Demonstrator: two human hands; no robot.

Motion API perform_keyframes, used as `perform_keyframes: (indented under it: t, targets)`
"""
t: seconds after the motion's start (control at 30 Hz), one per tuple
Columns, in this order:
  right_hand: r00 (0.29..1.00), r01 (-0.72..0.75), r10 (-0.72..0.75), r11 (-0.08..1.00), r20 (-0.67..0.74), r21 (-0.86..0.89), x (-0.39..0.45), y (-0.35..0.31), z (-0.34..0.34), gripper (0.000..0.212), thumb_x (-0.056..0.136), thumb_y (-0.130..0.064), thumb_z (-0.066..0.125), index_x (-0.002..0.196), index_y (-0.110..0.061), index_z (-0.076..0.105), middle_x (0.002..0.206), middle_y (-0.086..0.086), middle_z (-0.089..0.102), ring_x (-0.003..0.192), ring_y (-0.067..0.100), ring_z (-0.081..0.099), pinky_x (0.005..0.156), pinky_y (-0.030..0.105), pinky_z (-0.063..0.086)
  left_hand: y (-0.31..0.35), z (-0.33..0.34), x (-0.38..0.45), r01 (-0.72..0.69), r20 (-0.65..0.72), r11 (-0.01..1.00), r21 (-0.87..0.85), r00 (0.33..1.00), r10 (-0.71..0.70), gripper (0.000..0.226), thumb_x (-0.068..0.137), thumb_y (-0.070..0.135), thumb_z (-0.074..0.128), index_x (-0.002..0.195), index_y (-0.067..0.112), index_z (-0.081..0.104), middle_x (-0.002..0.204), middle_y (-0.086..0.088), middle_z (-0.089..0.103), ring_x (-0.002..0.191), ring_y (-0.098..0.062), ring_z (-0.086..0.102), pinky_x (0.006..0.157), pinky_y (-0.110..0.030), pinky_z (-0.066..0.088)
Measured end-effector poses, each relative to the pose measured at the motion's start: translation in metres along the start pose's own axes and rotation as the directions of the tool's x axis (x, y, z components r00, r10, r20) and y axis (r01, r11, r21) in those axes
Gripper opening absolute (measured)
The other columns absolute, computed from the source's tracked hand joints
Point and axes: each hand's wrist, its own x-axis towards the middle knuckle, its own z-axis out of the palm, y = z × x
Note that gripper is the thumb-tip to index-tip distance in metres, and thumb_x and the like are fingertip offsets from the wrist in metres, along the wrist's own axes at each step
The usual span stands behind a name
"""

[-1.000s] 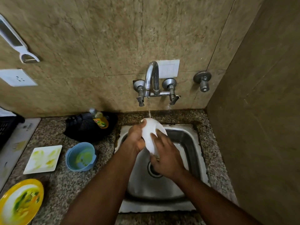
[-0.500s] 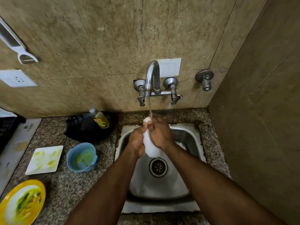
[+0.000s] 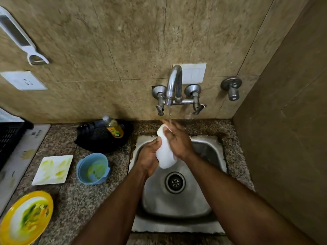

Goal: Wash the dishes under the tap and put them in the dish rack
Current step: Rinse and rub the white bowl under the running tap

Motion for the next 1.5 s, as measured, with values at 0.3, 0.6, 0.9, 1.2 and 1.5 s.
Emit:
perform_keyframes:
  t: [0.3, 0.6, 0.9, 1.2, 1.5]
  targets:
    - [0.87, -0.437, 0.492, 0.744, 0.028, 0.506, 0.006, 0.019, -0.01, 0.065, 0.07, -0.08, 0.053, 0.105, -0.029, 0.071, 0.104, -0.001, 0.072, 0.096, 0.025, 0.068, 0.097, 0.051, 0.054, 0.022, -0.01, -0.001, 0.021, 0.085, 0.995, 0.098, 0.996, -0.03, 0.056, 0.086, 0.021, 0.067, 0.137, 0.0, 0.059, 0.135, -0.027, 0.063, 0.124, -0.046, 0.06, 0.108, -0.063, 0.046]
    - [0.952, -0.234, 0.262, 0.956, -0.156, 0.176, 0.005, 0.015, -0.026, 0.055, 0.09, -0.069, 0.051, 0.075, -0.017, 0.064, 0.077, -0.002, 0.068, 0.078, 0.023, 0.064, 0.082, 0.04, 0.054, 0.037, 0.008, 0.007, 0.019, -0.078, 0.946, 0.323, 0.997, 0.007, 0.043, 0.093, 0.038, 0.073, 0.116, 0.002, 0.073, 0.11, -0.02, 0.077, 0.093, -0.034, 0.076, 0.073, -0.042, 0.063]
    - [0.855, -0.348, 0.477, 0.821, -0.206, 0.453, 0.01, 0.02, -0.032, 0.039, 0.096, -0.045, 0.065, 0.071, -0.016, 0.069, 0.077, -0.001, 0.071, 0.084, 0.026, 0.068, 0.081, 0.036, 0.052, 0.042, 0.017, 0.015, -0.007, -0.169, 0.964, 0.264, 0.984, 0.053, 0.028, 0.102, 0.026, 0.063, 0.083, 0.007, 0.07, 0.078, -0.008, 0.071, 0.069, -0.022, 0.066, 0.061, -0.034, 0.057]
    - [0.787, -0.358, 0.573, 0.727, -0.231, 0.586, -0.006, 0.034, -0.036, 0.034, 0.095, -0.039, 0.067, 0.071, -0.015, 0.067, 0.084, -0.003, 0.072, 0.087, 0.023, 0.068, 0.078, 0.032, 0.049, 0.044, 0.056, 0.022, 0.135, -0.268, 0.96, 0.245, 0.961, -0.066, 0.034, 0.077, 0.027, 0.09, 0.094, 0.001, 0.076, 0.093, -0.018, 0.079, 0.079, -0.033, 0.077, 0.068, -0.05, 0.065]
    - [0.8, -0.377, 0.53, 0.808, -0.281, 0.452, 0.003, 0.023, -0.044, 0.042, 0.088, -0.047, 0.069, 0.062, -0.013, 0.067, 0.075, 0.003, 0.073, 0.081, 0.03, 0.07, 0.078, 0.041, 0.056, 0.038, 0.029, 0.024, 0.044, -0.074, 0.983, 0.179, 0.997, -0.031, 0.021, 0.098, 0.019, 0.068, 0.106, 0.0, 0.072, 0.1, -0.015, 0.077, 0.089, -0.032, 0.074, 0.074, -0.046, 0.062]
